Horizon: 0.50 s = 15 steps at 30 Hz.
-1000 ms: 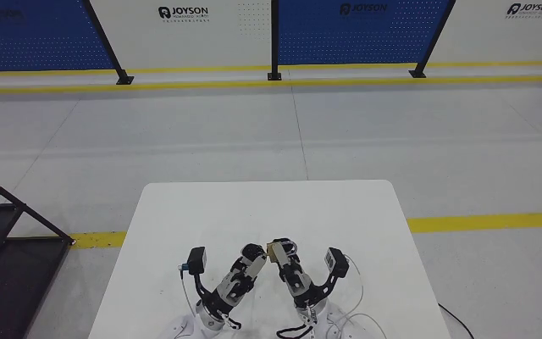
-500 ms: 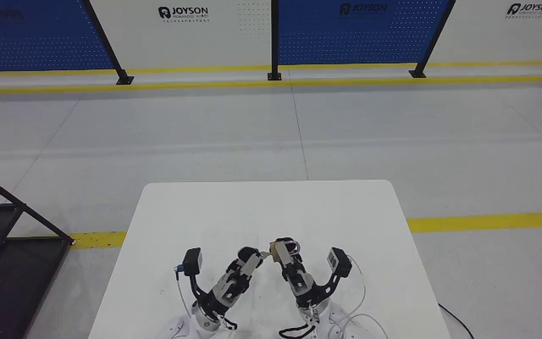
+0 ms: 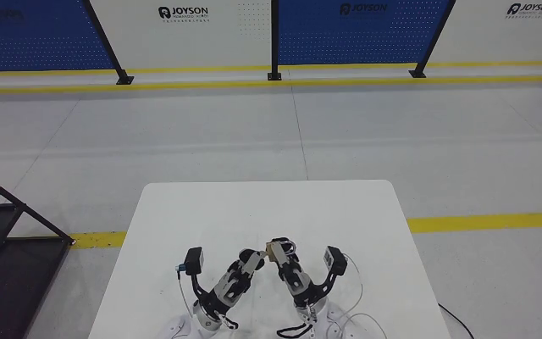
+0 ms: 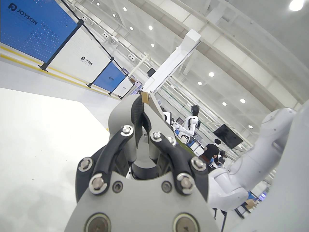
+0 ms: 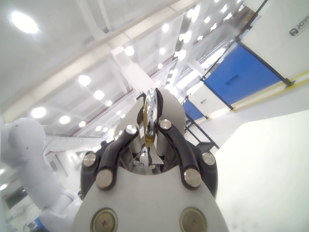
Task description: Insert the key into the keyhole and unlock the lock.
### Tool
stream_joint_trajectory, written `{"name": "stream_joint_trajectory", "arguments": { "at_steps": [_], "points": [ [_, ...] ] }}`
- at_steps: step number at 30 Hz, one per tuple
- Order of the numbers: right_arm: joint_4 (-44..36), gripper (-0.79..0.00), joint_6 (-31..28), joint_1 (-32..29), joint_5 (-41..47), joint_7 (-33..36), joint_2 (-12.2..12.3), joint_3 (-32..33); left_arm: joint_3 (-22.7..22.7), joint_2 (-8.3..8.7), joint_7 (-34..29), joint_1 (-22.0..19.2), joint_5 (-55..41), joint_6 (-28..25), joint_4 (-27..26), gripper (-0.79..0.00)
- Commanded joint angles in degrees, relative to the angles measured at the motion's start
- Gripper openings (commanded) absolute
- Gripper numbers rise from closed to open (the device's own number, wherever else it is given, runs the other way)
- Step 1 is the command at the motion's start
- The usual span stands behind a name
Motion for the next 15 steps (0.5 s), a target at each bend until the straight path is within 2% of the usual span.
{"name": "stream_joint_trajectory", "arguments": {
  "at_steps": [1,5,6,7,8,11,13,15],
  "points": [
    [-0.09,-0.785,0.03,-0.04,-0.09,0.18,-0.04,0.00,0.07,-0.03,-0.02,-0.04,0.04,0.17,0.07,-0.785],
    [-0.20,-0.785,0.25,-0.16,-0.33,0.44,-0.10,0.12,0.19,-0.08,0.05,-0.13,0.20,0.49,0.15,-0.785],
    [-0.21,-0.708,0.35,-0.22,-0.34,0.47,-0.12,0.15,0.22,-0.09,0.08,-0.13,0.21,0.51,0.21,-0.785],
    [-0.24,-0.597,0.39,-0.25,-0.39,0.58,-0.13,0.16,0.25,-0.10,0.09,-0.16,0.17,0.53,0.28,-0.785],
    [-0.29,-0.579,0.40,-0.28,-0.39,0.65,-0.14,0.20,0.25,-0.11,0.09,-0.21,0.16,0.51,0.35,-0.785],
    [-0.35,-0.582,0.42,-0.38,-0.26,0.87,-0.17,0.29,0.22,-0.13,0.20,-0.29,0.03,0.55,0.58,-0.785],
    [-0.40,-0.634,0.41,-0.41,-0.24,1.12,-0.18,0.38,0.21,-0.14,0.17,-0.34,0.00,0.50,0.66,-0.785],
    [-0.46,-0.637,0.38,-0.47,-0.12,1.20,-0.20,0.47,0.18,-0.15,0.19,-0.36,0.02,0.58,0.70,-0.785]
  ]
}}
